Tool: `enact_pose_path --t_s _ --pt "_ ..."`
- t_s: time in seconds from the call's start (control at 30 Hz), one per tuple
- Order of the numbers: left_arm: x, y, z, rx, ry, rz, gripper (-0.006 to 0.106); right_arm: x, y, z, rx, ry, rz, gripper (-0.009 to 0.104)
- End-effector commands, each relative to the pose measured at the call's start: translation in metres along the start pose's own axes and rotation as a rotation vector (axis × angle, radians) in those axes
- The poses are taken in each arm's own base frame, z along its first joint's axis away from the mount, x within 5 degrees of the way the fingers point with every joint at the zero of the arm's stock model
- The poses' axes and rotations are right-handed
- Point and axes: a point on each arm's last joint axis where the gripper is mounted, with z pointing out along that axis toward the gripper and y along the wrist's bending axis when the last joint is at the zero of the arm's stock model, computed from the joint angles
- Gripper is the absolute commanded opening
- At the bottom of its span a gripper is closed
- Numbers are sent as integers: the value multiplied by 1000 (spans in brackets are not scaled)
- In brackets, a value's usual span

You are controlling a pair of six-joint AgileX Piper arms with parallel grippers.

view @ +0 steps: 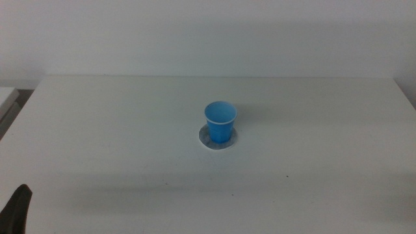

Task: Place an empty cup on a cup mat.

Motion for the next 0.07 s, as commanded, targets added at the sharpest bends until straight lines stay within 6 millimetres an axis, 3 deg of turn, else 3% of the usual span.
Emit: enact_pose_path --t_s 0.0,0.03 --pt "-1 0 0 4 -16 -10 94 0 0 0 3 -13 -6 93" --pt "-1 0 0 4 -16 -10 94 0 0 0 2 -13 0 93"
